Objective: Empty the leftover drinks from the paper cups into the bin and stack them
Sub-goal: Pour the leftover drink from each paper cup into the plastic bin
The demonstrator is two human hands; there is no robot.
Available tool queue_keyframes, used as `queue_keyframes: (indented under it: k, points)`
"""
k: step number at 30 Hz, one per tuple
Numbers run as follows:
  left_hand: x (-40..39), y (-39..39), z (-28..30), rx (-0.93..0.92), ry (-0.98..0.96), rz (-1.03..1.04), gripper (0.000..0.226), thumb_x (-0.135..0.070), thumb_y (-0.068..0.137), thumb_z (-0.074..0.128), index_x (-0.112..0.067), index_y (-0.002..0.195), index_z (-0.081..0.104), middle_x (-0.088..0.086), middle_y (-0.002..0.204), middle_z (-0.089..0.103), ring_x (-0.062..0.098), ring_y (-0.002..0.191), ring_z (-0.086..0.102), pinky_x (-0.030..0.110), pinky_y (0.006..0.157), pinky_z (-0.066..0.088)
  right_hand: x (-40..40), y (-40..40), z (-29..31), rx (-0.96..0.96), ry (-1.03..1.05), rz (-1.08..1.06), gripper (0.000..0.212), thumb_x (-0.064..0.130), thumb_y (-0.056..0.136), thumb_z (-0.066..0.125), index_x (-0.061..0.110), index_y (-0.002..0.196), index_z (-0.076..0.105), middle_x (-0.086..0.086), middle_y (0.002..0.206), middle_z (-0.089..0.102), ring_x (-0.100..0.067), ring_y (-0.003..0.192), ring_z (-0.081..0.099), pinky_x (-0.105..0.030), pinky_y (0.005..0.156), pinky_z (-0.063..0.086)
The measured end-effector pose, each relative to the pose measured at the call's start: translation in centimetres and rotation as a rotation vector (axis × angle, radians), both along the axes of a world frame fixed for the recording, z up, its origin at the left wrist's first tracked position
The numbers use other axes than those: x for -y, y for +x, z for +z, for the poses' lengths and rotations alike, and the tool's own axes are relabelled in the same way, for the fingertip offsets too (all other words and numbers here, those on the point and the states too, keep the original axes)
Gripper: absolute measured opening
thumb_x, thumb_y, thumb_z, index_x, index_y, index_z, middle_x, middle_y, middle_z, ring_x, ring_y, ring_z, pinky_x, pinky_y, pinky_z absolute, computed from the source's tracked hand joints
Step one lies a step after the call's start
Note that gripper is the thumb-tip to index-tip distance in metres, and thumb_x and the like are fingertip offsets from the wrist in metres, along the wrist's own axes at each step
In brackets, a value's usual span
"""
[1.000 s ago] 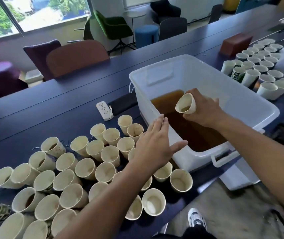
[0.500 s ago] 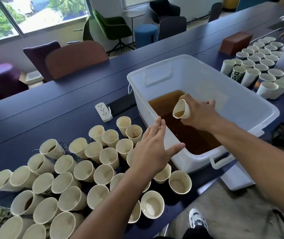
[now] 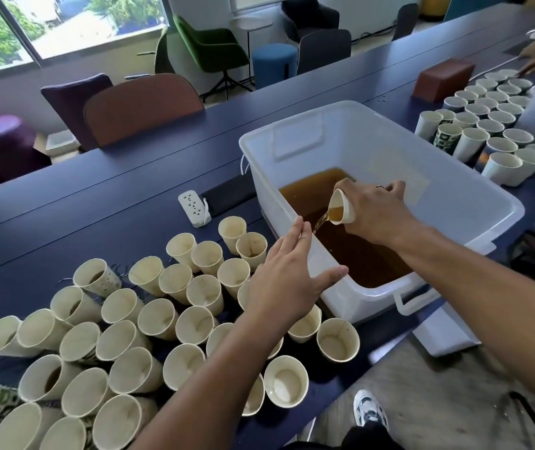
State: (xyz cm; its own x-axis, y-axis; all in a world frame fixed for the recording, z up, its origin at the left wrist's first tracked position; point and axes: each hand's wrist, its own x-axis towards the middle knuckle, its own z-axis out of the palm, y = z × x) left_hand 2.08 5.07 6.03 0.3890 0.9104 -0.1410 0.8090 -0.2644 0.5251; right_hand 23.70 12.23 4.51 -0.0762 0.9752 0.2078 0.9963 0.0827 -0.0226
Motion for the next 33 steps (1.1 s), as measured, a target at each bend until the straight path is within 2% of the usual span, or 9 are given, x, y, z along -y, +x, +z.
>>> queue_keyframes:
  k: [7,14,21,26,29,31,33]
  points:
    - [0.0,0.0,0.0,0.013,-0.007,-0.002,0.099,-0.08,0.086,0.045,-0.037,0.162,-0.001,-0.024,0.165,-0.012,0.016,0.156,0.004,0.044,0.122,0.022,0.1,-0.2,-0.1,0.134,0.054,0.003,0.061,0.034,0.077,0.075,0.028,0.124,0.037,-0.003,0.11,0.062,-0.029,0.099,0.062,-0.044,0.085,0.031]
    - [0.0,0.0,0.0,0.024,0.005,-0.003,0.098,-0.079,0.086,0.047,-0.036,0.161,0.001,-0.025,0.165,-0.01,0.013,0.155,0.007,0.044,0.119,0.028,0.4,-0.6,0.3,0.289,0.117,-0.035,0.06,0.027,0.072,0.078,0.026,0.121,0.044,-0.004,0.108,0.064,-0.031,0.105,0.06,-0.045,0.084,0.033]
    - [-0.1,0.0,-0.2,0.034,0.004,0.002,0.098,-0.079,0.086,0.048,-0.037,0.161,0.001,-0.026,0.165,-0.01,0.013,0.155,0.009,0.044,0.119,0.028,0.7,-1.1,0.9,0.346,0.159,-0.077,0.057,0.007,0.07,0.075,0.026,0.119,0.053,-0.007,0.114,0.061,-0.032,0.114,0.051,-0.047,0.087,0.024]
    - [-0.1,0.0,-0.2,0.03,0.015,0.002,0.098,-0.078,0.086,0.049,-0.036,0.161,0.001,-0.026,0.165,-0.01,0.012,0.155,0.009,0.044,0.118,0.03,0.8,-1.3,0.9,0.37,0.16,-0.096,0.055,0.006,0.068,0.077,0.026,0.115,0.056,-0.006,0.116,0.061,-0.032,0.119,0.049,-0.046,0.088,0.02]
    - [-0.1,0.0,-0.2,0.027,0.014,0.003,0.098,-0.079,0.086,0.049,-0.036,0.161,0.002,-0.026,0.165,-0.01,0.012,0.155,0.01,0.044,0.118,0.031,0.7,-1.0,0.8,0.348,0.211,-0.111,0.062,0.003,0.067,0.077,0.026,0.12,0.054,-0.007,0.119,0.06,-0.033,0.121,0.047,-0.046,0.089,0.02]
    - [-0.1,0.0,-0.2,0.027,0.013,0.002,0.098,-0.078,0.086,0.049,-0.036,0.161,0.002,-0.026,0.165,-0.009,0.013,0.155,0.01,0.045,0.118,0.031,0.7,-1.2,1.0,0.347,0.18,-0.125,0.062,0.004,0.068,0.077,0.025,0.122,0.053,-0.008,0.12,0.059,-0.033,0.122,0.046,-0.046,0.091,0.021]
    - [-0.1,0.0,-0.1,0.026,0.011,0.002,0.098,-0.078,0.086,0.049,-0.036,0.161,0.002,-0.025,0.165,-0.009,0.013,0.155,0.011,0.045,0.118,0.031,1.0,-1.5,1.0,0.382,0.069,-0.114,0.051,0.007,0.075,0.072,0.026,0.119,0.053,-0.006,0.119,0.058,-0.032,0.122,0.047,-0.048,0.094,0.023]
